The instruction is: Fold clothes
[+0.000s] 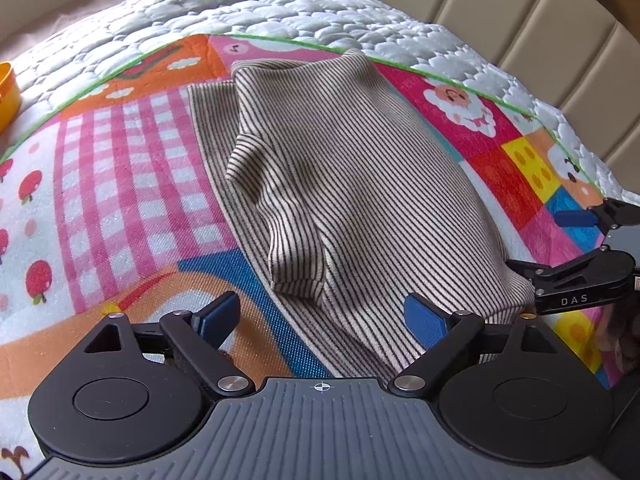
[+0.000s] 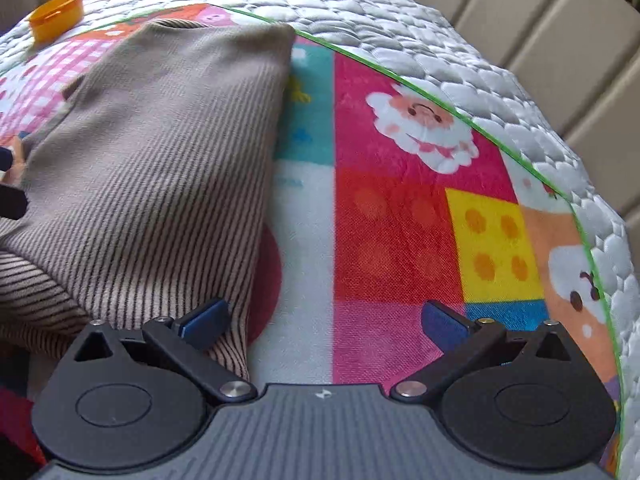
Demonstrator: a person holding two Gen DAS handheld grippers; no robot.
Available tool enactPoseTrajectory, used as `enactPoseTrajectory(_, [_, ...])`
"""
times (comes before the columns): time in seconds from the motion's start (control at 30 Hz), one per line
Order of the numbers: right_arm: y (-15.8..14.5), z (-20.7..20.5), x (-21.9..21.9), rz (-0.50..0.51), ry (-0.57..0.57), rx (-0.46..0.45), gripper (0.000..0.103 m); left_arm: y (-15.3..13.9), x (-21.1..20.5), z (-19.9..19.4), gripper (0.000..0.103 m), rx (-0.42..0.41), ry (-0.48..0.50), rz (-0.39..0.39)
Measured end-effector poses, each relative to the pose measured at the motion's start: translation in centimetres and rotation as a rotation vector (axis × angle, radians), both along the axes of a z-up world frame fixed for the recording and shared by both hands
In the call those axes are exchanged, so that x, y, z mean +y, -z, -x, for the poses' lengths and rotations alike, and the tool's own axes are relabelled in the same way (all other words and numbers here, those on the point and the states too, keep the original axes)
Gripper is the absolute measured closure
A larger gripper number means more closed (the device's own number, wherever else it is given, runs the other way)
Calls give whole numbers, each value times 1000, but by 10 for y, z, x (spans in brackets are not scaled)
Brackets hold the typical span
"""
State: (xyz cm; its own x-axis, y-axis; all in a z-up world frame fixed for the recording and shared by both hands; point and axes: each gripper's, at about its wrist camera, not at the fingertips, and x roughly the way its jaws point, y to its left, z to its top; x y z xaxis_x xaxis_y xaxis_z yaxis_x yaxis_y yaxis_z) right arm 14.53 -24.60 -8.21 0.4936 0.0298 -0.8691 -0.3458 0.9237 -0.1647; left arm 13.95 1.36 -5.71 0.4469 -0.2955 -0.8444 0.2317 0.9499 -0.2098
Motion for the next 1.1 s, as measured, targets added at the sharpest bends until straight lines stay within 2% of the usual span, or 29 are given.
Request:
enactPoseTrajectory(0.1, [0,7,8,-58,-74,44,0,1,3,-1,9,2,-14,5])
enactPoseTrajectory(0.2, [-5,18,26,-84,-194,49,0,0,5,-1,9,-2,-27,-2])
enactPoseTrajectory(0.23, [-5,19,26,-87,-201,47,0,0,6,-1,8,-4,-33,-6])
enactPoseTrajectory(0.43, [-8,10,11,-76,-101,29,0,1,16,-3,8,11,-81,-5])
enactPoseTrajectory(0.6, [-9,2,-2,-68,-17,14,0,2,15,-2,7,14,-76,-17])
enactPoseTrajectory(0.83, [-18,6,-2,-79,-22,-34,0,-4,16,1,7,-5,-71,-28])
enactPoseTrajectory(0.97, [-22,1,-11,-101,27,-54,0,-16,23,5,7,-46,-97,-60])
enactPoseTrajectory(1.1, [-31,2,-14,-128,56,-117,0,-15,32,9,7,-33,-127,-68])
